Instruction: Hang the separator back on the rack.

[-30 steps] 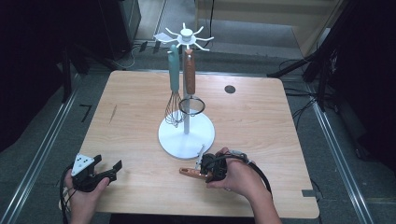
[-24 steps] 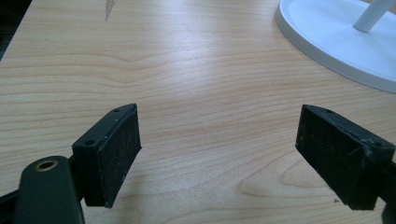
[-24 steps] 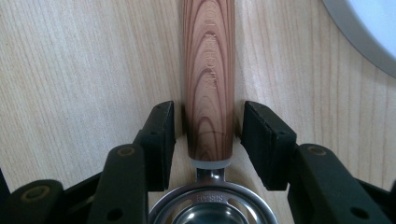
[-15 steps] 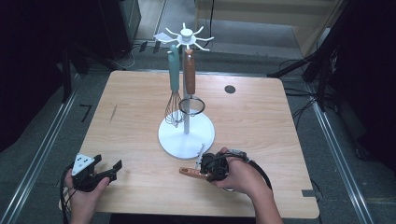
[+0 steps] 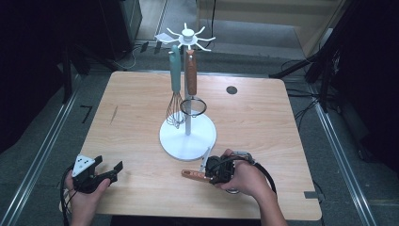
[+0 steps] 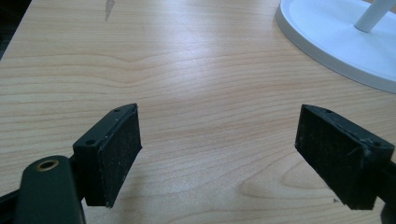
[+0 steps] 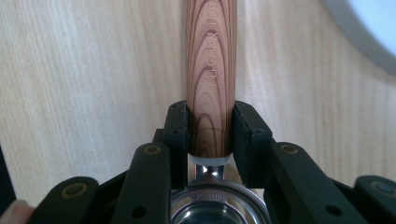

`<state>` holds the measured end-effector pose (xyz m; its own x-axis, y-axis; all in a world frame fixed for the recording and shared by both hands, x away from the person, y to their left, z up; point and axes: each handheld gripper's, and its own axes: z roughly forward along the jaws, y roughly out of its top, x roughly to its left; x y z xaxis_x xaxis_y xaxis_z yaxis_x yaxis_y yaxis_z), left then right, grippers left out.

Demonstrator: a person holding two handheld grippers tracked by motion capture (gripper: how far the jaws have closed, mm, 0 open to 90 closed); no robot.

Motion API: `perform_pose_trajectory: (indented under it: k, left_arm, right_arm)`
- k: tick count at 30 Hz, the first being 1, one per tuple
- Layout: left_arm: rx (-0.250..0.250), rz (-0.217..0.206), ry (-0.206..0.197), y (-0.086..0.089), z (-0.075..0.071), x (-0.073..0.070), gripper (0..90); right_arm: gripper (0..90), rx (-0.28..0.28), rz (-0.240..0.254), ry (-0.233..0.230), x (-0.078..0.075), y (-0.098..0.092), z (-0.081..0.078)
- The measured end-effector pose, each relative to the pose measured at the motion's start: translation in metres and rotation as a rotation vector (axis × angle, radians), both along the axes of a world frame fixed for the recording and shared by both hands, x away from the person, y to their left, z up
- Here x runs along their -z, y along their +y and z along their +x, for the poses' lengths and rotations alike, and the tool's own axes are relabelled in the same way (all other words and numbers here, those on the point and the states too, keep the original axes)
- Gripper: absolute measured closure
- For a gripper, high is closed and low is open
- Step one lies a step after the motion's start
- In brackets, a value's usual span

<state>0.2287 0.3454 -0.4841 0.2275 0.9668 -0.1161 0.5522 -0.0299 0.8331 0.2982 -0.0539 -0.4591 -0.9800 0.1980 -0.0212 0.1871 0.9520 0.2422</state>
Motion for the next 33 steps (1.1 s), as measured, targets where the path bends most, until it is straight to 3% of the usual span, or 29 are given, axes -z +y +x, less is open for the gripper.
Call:
perform_pose_trajectory:
  k: [8,19,33]
  left_arm:
    - [-0.001,-0.002,-0.004,0.0,0.0,0.0,14.6]
    - [0.007,-0.007,-0.005,0.001,0.0,0.0,13.2]
    - [0.02,-0.015,-0.009,0.001,-0.001,-0.001,9.9]
  right_arm:
    - [70.7,0.056,0.12,-0.038,-0.009,-0.015,0.006]
    - [70.6,0.183,0.236,-0.097,-0.018,-0.03,0.011]
    - [70.6,0.353,0.446,-0.15,-0.024,-0.054,0.017]
